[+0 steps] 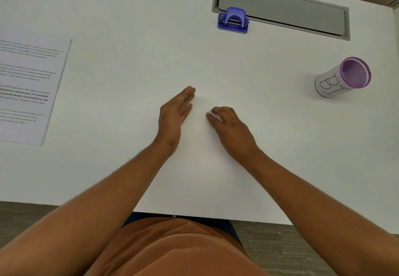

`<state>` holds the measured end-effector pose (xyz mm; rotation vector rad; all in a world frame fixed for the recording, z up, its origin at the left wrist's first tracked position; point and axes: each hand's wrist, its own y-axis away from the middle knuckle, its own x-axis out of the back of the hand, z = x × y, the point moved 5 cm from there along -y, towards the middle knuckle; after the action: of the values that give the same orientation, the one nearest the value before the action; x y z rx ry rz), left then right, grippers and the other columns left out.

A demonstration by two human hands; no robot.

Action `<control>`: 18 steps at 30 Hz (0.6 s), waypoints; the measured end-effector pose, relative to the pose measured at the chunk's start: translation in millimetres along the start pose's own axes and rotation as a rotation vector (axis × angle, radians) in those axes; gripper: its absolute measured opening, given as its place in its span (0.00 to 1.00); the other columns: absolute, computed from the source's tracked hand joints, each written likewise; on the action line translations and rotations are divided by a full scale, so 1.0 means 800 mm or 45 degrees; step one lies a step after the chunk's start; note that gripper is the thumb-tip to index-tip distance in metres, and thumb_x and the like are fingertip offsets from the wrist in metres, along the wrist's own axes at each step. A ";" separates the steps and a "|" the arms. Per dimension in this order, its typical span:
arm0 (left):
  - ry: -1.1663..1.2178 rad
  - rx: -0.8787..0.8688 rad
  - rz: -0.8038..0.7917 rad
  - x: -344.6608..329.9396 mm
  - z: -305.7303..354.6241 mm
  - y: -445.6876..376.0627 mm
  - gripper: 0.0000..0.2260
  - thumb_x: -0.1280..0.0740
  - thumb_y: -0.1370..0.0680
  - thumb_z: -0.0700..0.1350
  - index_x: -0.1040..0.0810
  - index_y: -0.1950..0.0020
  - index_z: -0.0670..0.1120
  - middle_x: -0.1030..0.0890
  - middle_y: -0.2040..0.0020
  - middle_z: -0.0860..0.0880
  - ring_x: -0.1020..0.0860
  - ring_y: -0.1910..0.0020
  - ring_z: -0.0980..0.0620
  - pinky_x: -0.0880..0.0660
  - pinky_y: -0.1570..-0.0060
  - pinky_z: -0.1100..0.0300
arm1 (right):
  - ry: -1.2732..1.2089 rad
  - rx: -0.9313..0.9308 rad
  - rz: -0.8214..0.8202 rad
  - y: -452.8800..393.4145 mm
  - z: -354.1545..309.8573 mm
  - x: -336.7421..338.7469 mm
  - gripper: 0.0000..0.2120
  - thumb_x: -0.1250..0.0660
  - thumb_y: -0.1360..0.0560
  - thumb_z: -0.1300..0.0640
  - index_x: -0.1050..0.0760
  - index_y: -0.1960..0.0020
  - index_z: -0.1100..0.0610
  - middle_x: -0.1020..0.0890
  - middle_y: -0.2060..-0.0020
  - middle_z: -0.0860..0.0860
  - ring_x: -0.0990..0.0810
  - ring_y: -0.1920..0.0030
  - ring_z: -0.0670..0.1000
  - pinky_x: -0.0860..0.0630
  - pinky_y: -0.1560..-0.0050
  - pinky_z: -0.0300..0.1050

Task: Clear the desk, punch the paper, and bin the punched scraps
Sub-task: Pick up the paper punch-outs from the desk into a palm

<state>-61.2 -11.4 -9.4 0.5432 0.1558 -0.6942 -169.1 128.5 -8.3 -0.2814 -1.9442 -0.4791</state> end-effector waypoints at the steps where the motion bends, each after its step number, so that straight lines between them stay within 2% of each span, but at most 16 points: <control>1: 0.170 0.097 -0.020 0.001 -0.003 -0.006 0.19 0.44 0.13 0.44 0.22 0.26 0.42 0.17 0.29 0.47 0.20 0.29 0.51 0.29 0.23 0.49 | 0.002 -0.018 0.009 0.003 -0.003 0.009 0.23 0.43 0.18 0.65 0.30 0.24 0.58 0.30 0.26 0.56 0.33 0.25 0.57 0.30 0.28 0.55; 3: 0.435 0.252 -0.088 0.003 -0.007 -0.017 0.21 0.45 0.13 0.47 0.25 0.24 0.40 0.18 0.29 0.45 0.21 0.28 0.48 0.30 0.23 0.48 | -0.024 -0.085 -0.015 0.010 -0.006 0.011 0.20 0.43 0.18 0.67 0.28 0.27 0.62 0.27 0.29 0.58 0.31 0.29 0.59 0.28 0.31 0.57; 6: 0.588 0.355 -0.149 0.006 -0.007 -0.028 0.23 0.47 0.12 0.50 0.28 0.22 0.40 0.20 0.27 0.44 0.22 0.26 0.47 0.31 0.22 0.48 | -0.021 -0.216 -0.069 0.008 -0.015 0.008 0.15 0.45 0.17 0.67 0.25 0.34 0.64 0.25 0.37 0.59 0.27 0.37 0.60 0.26 0.38 0.58; 10: 0.652 0.437 -0.220 0.004 -0.005 -0.036 0.24 0.48 0.12 0.51 0.29 0.21 0.41 0.22 0.25 0.44 0.24 0.24 0.46 0.33 0.21 0.48 | -0.071 -0.295 -0.024 0.004 -0.024 0.010 0.13 0.45 0.17 0.67 0.22 0.41 0.64 0.23 0.44 0.59 0.26 0.43 0.60 0.25 0.44 0.56; 14: 0.668 0.498 -0.303 0.002 -0.008 -0.044 0.24 0.48 0.12 0.52 0.29 0.21 0.41 0.23 0.24 0.44 0.25 0.24 0.47 0.34 0.21 0.48 | -0.016 -0.337 0.085 -0.005 -0.027 0.011 0.07 0.37 0.23 0.70 0.20 0.50 0.66 0.18 0.51 0.58 0.22 0.47 0.60 0.21 0.50 0.56; 18: 0.695 0.562 -0.397 -0.005 -0.016 -0.049 0.24 0.48 0.12 0.52 0.30 0.20 0.41 0.23 0.24 0.44 0.26 0.23 0.47 0.34 0.20 0.48 | -0.010 -0.431 0.143 -0.020 -0.021 0.013 0.11 0.35 0.23 0.67 0.15 0.48 0.63 0.15 0.50 0.57 0.18 0.47 0.59 0.22 0.45 0.55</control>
<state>-88.9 -27.9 -35.5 1.1450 0.6162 -0.8760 -166.3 106.3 3.6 -0.6057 -1.8376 -0.7331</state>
